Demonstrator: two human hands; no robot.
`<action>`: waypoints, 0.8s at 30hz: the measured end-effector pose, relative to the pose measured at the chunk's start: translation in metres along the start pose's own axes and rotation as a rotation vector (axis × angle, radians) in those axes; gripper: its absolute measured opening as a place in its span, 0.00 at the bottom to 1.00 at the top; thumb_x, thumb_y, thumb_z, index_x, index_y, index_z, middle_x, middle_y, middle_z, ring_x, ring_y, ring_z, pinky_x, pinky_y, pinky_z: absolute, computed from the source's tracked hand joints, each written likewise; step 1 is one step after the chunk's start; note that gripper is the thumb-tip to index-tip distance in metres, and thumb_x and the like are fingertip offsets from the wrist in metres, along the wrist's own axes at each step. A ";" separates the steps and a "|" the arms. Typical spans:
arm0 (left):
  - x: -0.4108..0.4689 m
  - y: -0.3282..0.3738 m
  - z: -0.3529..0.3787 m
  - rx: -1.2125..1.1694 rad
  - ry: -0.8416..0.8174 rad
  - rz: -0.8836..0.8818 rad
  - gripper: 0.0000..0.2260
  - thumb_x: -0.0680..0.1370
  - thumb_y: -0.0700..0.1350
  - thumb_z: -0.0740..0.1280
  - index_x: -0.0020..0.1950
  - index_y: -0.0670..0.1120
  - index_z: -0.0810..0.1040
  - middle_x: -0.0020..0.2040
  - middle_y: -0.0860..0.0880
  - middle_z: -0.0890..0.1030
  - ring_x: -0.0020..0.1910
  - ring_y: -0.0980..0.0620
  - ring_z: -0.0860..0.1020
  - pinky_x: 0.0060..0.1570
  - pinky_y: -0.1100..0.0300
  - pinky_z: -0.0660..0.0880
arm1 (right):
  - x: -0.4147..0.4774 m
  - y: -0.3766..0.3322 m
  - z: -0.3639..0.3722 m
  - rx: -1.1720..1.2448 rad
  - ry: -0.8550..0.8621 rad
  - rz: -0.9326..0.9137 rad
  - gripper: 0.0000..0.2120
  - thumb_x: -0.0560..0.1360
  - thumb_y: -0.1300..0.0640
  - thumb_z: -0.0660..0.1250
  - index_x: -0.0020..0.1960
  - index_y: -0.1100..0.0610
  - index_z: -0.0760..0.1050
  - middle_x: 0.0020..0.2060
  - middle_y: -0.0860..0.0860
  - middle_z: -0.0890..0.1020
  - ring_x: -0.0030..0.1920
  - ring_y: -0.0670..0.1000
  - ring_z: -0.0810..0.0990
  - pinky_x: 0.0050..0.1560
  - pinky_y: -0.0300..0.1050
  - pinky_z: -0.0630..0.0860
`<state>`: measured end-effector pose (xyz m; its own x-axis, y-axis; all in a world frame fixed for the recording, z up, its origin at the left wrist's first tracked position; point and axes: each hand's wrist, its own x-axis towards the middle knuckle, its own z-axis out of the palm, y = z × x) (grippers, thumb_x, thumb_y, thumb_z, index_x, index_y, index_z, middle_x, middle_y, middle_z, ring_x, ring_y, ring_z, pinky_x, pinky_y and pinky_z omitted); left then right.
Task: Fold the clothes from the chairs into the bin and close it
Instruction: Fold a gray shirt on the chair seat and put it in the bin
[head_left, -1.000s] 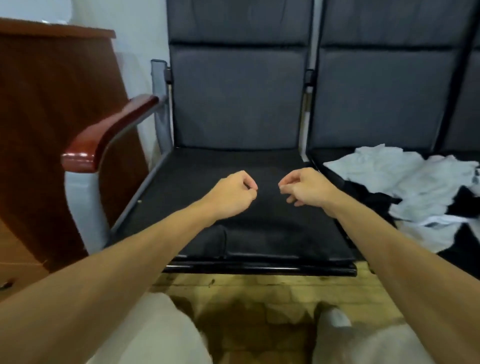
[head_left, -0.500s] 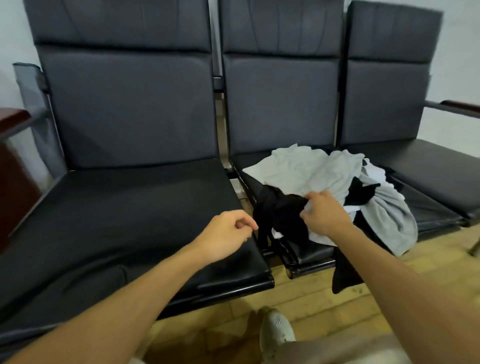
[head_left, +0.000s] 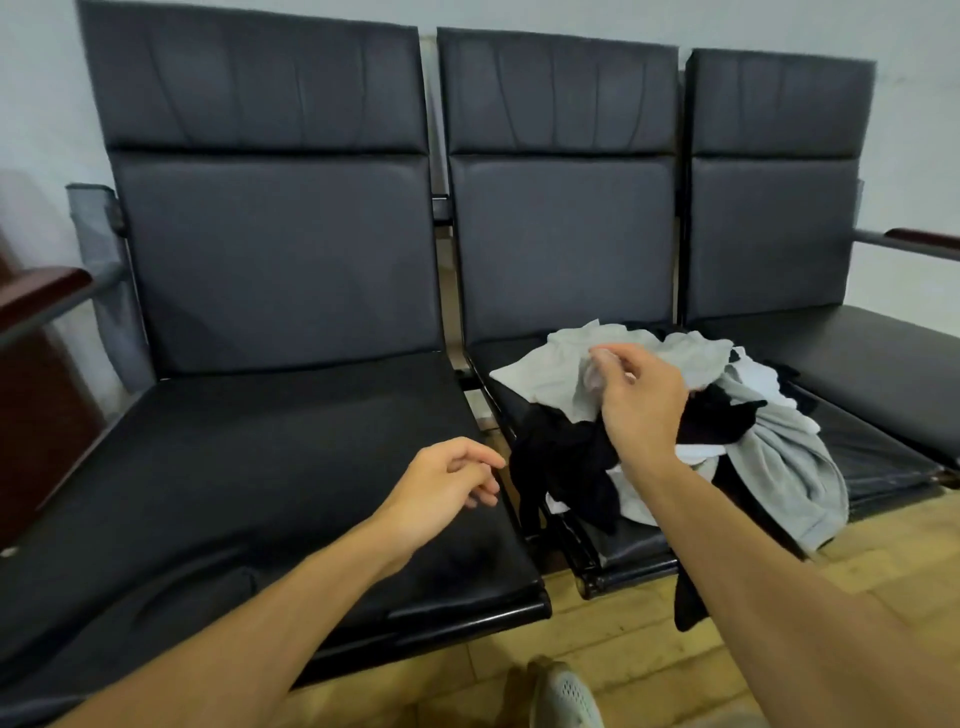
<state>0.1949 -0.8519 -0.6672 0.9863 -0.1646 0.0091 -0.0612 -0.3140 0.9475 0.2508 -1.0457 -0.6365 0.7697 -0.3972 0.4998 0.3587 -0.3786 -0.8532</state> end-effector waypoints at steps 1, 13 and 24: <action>-0.002 0.000 -0.003 -0.034 0.020 0.000 0.11 0.81 0.38 0.60 0.53 0.48 0.80 0.44 0.48 0.83 0.45 0.53 0.83 0.51 0.58 0.78 | 0.000 -0.010 0.007 0.162 0.012 0.065 0.08 0.77 0.62 0.65 0.43 0.58 0.82 0.35 0.46 0.83 0.41 0.45 0.82 0.49 0.40 0.78; -0.038 -0.020 -0.079 -0.007 0.249 0.048 0.20 0.78 0.47 0.68 0.68 0.60 0.68 0.64 0.60 0.72 0.63 0.63 0.71 0.55 0.69 0.68 | -0.062 -0.099 0.090 0.898 -0.908 0.442 0.12 0.82 0.61 0.56 0.47 0.60 0.77 0.37 0.53 0.80 0.38 0.50 0.81 0.33 0.42 0.79; -0.074 -0.032 -0.138 -0.089 0.396 0.042 0.09 0.81 0.42 0.63 0.46 0.43 0.83 0.44 0.46 0.85 0.48 0.46 0.82 0.52 0.52 0.80 | -0.104 -0.121 0.156 0.866 -0.867 0.457 0.11 0.81 0.60 0.60 0.50 0.60 0.81 0.47 0.57 0.82 0.45 0.53 0.82 0.36 0.42 0.79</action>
<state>0.1451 -0.7007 -0.6542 0.9669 0.2032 0.1544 -0.1063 -0.2293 0.9675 0.2099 -0.8279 -0.6079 0.8828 0.4414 0.1608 -0.0523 0.4325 -0.9001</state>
